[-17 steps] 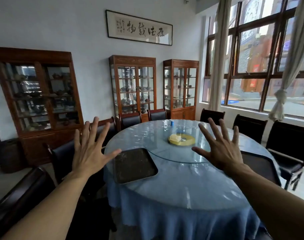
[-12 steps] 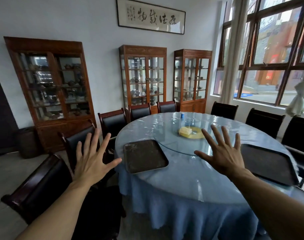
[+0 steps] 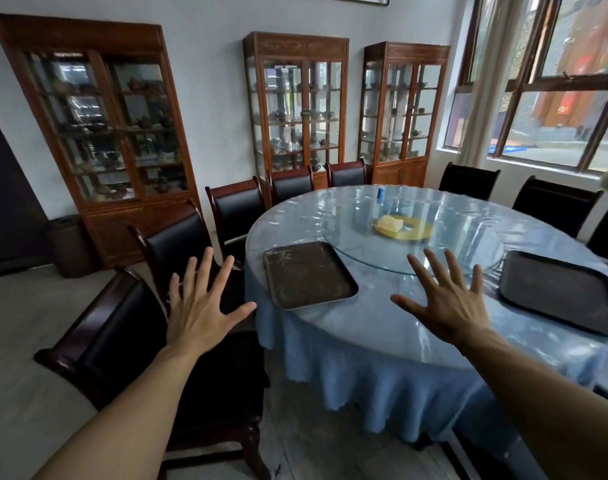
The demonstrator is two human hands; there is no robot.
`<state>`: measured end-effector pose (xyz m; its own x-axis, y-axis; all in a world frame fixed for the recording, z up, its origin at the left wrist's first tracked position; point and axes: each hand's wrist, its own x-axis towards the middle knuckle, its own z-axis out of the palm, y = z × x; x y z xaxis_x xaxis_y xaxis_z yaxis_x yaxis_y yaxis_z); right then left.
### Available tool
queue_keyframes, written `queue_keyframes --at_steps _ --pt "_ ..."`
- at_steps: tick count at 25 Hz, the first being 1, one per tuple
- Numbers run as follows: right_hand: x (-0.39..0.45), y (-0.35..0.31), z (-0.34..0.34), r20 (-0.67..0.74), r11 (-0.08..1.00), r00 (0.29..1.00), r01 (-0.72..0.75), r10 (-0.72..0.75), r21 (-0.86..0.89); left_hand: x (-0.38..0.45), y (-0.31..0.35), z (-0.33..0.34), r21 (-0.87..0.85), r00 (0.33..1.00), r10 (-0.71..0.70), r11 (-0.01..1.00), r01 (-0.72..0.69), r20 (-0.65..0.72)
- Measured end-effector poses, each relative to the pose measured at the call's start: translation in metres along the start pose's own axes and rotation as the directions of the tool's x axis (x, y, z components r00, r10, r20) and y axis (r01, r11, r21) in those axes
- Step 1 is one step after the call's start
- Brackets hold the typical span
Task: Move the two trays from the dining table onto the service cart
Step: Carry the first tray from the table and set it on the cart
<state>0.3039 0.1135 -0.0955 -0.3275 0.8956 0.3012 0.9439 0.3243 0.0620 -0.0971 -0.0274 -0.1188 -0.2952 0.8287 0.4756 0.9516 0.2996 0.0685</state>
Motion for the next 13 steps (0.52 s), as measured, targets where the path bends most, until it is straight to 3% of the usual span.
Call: queue_keyframes --at_steps 9,13 --pt "0.089 0.023 0.073 0.025 0.997 0.999 0.041 -0.043 0.061 0.068 0.018 0.074 -0.005 0.998 -0.039 0.999 0.039 0.054" --pt "0.146 0.044 0.106 0.120 0.996 0.990 0.060 -0.068 0.069 0.115 0.043 0.108 -0.005 0.992 -0.074 0.997 0.075 0.101"
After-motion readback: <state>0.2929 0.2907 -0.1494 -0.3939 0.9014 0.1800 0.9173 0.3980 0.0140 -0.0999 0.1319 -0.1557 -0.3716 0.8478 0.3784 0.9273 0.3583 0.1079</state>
